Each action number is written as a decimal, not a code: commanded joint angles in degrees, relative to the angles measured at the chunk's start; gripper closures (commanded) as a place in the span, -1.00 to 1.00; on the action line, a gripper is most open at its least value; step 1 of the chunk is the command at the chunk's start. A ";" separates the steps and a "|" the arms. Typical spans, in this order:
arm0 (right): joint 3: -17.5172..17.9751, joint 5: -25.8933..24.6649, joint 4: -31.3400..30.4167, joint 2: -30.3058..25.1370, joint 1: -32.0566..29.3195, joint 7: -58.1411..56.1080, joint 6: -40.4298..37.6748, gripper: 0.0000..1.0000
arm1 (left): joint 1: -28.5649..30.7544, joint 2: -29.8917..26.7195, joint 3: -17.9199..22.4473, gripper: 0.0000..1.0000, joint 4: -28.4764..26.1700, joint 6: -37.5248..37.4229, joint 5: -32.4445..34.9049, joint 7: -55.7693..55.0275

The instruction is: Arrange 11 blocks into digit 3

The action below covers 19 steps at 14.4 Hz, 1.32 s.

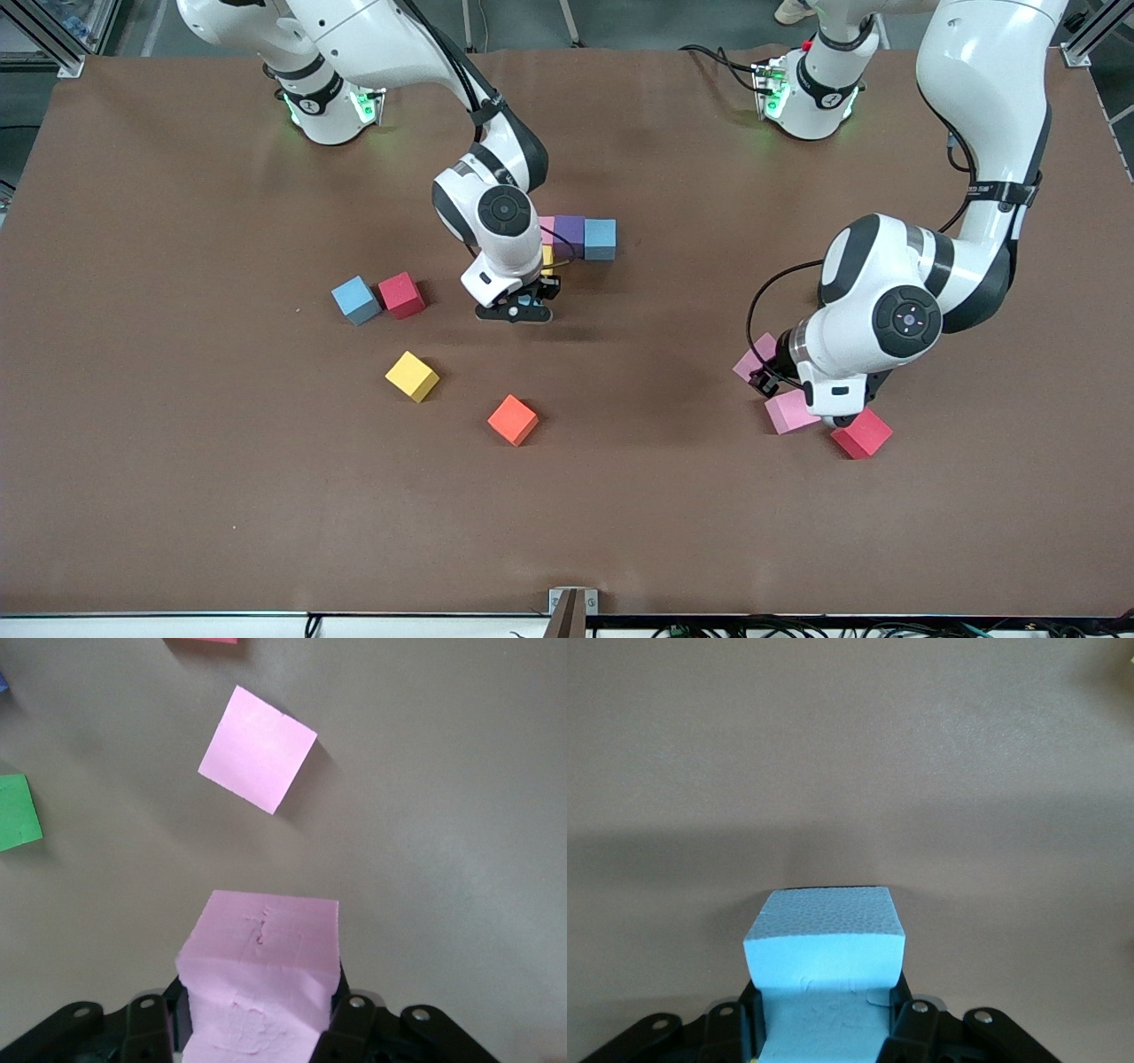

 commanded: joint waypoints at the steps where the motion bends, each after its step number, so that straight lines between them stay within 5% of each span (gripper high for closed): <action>1: -0.23 1.87 0.91 0.95 0.58 1.03 -0.01 0.99 | 1.41 -1.12 -0.39 0.55 -0.02 -1.35 0.36 -0.31; 19: -0.23 2.40 0.99 0.95 2.08 1.82 -0.10 0.99 | 0.01 -2.79 -2.24 0.53 -0.64 -6.80 1.06 -0.31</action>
